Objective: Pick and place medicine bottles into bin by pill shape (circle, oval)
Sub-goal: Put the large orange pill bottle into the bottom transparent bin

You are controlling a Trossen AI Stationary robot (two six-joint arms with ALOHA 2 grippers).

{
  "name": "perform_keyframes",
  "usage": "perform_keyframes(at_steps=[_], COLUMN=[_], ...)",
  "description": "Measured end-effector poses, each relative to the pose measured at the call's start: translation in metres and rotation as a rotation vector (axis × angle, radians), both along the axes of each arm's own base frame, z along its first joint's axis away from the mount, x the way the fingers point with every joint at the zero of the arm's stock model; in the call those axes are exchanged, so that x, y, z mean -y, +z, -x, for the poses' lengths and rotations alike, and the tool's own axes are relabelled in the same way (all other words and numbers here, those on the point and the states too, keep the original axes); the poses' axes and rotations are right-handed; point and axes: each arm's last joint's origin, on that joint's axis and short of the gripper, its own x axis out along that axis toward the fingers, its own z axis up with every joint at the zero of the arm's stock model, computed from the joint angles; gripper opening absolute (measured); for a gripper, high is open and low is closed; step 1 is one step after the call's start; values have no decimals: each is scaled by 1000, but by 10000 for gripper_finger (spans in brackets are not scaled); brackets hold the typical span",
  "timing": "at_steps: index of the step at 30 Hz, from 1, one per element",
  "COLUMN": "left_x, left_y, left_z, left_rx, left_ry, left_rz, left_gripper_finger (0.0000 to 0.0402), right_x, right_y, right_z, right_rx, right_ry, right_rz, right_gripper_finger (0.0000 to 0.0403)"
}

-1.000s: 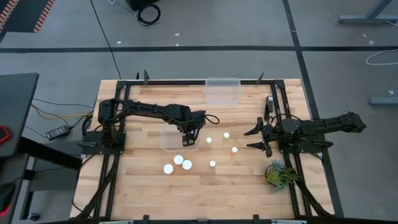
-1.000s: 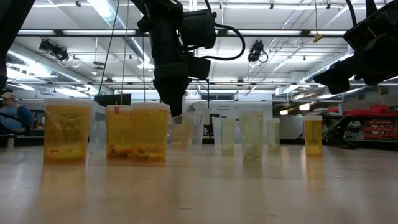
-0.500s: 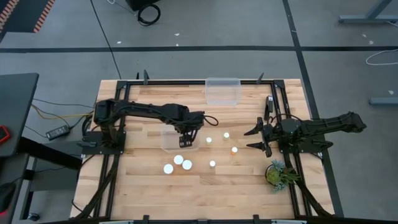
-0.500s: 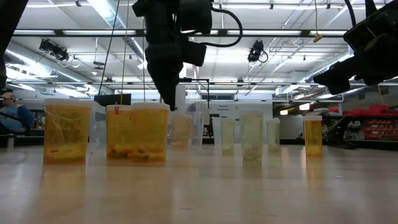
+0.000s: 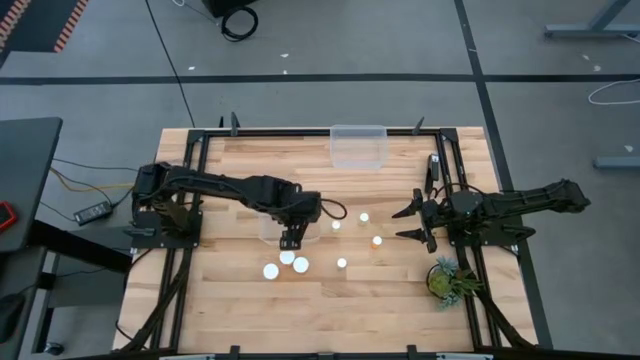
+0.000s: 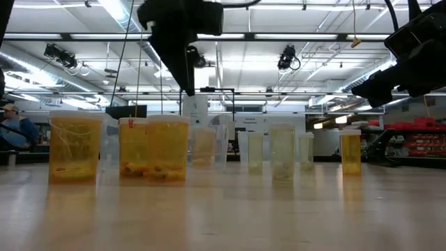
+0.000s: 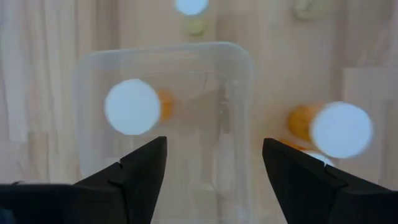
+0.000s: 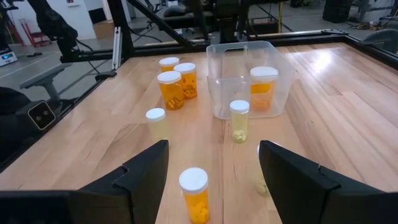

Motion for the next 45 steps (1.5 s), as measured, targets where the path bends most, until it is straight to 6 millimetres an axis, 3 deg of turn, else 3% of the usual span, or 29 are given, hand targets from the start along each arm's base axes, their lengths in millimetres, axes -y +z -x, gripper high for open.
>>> perform_keyframes(at_steps=[8, 18, 26, 36, 45], left_x=[27, 37, 56, 84, 90], left_y=[0, 2, 5, -30, -46], left_z=[1, -3, -8, -20, -22], left_rx=[12, 67, 166, 105, 36], left_ry=[-85, -58, -122, -193, -259], left_rz=[22, 63, 81, 71, 100], left_gripper_finger=[261, 288, 301, 303, 302], right_x=[0, 0, 0, 0, 0], right_y=[0, 0, 0, 0, 0], right_z=[0, 0, 0, 0, 0], right_rx=[0, 0, 0, 0, 0], right_ry=[0, 0, 0, 0, 0], right_rz=[0, 0, 0, 0, 0], right_gripper_finger=[257, 257, 257, 257, 257])
